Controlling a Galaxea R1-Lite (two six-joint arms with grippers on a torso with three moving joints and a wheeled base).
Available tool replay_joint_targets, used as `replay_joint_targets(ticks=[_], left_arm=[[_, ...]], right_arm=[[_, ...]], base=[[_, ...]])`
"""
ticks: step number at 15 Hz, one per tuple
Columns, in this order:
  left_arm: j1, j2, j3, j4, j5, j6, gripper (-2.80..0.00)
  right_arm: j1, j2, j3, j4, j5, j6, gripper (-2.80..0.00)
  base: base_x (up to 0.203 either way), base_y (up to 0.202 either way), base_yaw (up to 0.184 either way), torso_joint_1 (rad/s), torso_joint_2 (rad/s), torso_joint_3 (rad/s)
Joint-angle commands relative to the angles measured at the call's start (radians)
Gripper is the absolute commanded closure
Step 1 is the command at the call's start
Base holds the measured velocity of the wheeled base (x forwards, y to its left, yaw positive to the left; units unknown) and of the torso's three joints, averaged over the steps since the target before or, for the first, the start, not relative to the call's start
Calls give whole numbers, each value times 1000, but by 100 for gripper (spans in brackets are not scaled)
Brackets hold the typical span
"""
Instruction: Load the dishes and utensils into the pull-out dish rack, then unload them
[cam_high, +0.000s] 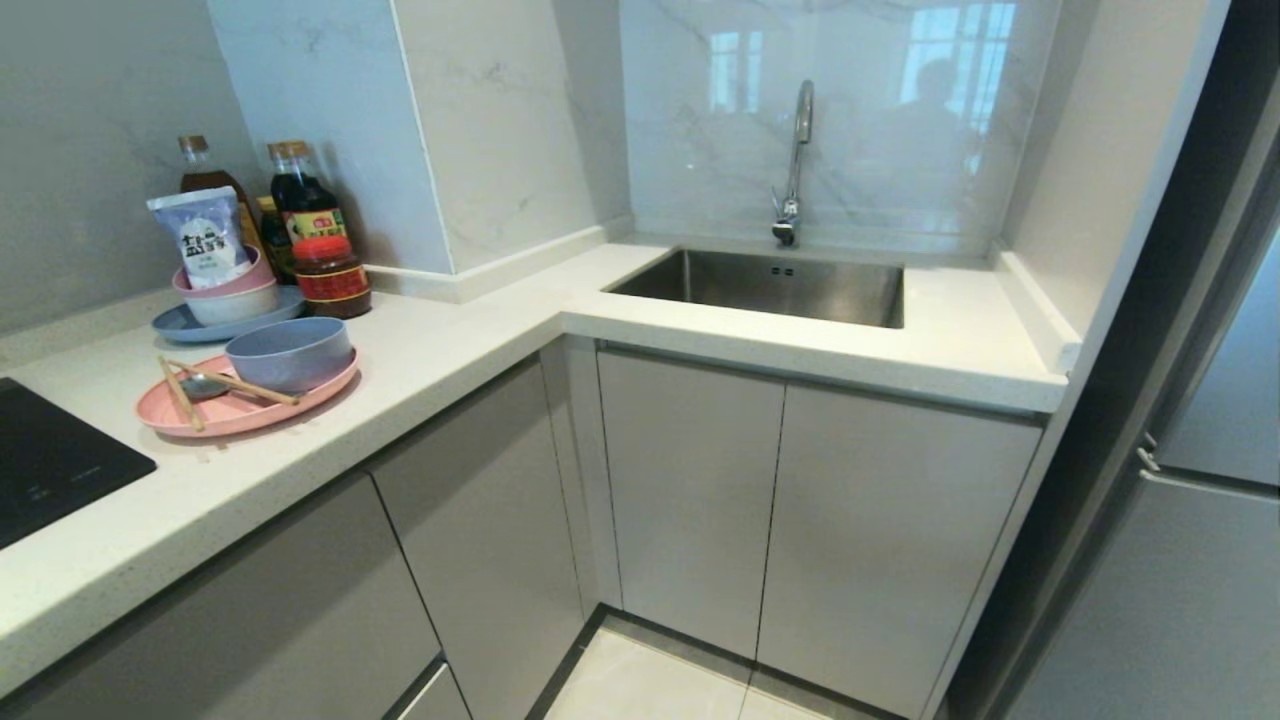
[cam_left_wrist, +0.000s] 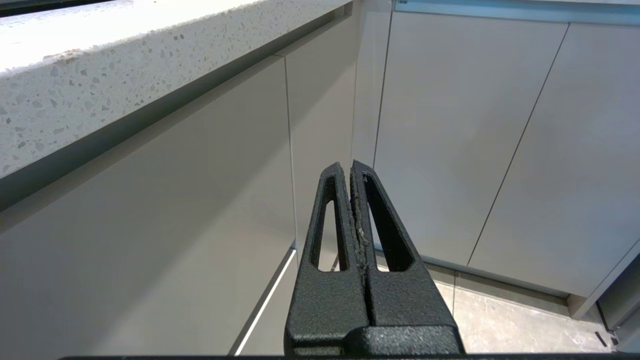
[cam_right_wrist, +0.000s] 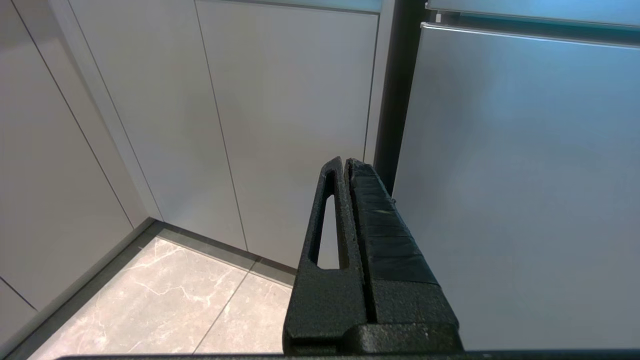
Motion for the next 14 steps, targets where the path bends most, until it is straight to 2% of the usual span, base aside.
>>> replay_joint_targets(ticks=[1,14], left_arm=[[0,1,0,0,-1,1,0],[1,1,0,0,0,0,0]], right_arm=[[0,0,0,0,0,-1,0],[-1,0,0,0,-1,3,0]], base=[[0,0,0,0,0,0],[0,0,0,0,0,0]])
